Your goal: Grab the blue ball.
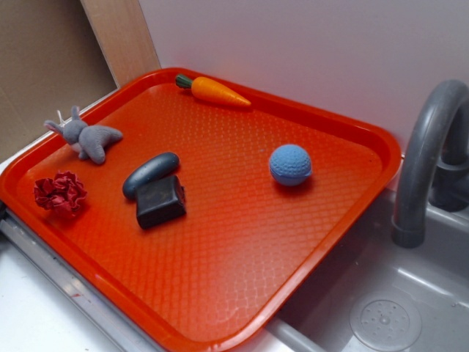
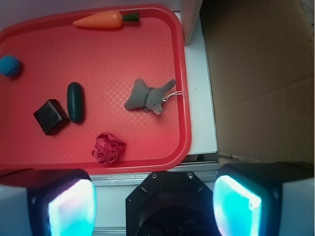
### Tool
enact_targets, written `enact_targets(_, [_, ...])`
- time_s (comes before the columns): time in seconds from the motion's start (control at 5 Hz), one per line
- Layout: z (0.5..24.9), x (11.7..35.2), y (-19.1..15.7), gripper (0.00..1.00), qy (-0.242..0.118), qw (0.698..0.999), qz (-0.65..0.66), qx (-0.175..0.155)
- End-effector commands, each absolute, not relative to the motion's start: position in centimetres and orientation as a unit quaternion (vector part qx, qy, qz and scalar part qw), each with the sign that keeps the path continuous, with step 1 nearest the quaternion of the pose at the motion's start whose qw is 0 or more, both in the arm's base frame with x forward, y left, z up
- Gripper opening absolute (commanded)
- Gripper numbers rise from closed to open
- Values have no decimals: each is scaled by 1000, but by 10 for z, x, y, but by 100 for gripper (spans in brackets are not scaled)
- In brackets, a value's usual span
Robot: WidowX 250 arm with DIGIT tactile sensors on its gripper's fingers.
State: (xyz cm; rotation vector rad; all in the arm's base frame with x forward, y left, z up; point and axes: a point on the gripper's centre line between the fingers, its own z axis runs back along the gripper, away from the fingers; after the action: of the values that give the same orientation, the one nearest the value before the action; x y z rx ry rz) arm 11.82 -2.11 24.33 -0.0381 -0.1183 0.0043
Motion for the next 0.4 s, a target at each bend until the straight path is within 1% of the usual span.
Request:
enact_targets(0.0, [243,118,-21,100,-59,998,2,-19])
enact_targets(0.2, [240,147,-64,100,-114,988,-91,-42])
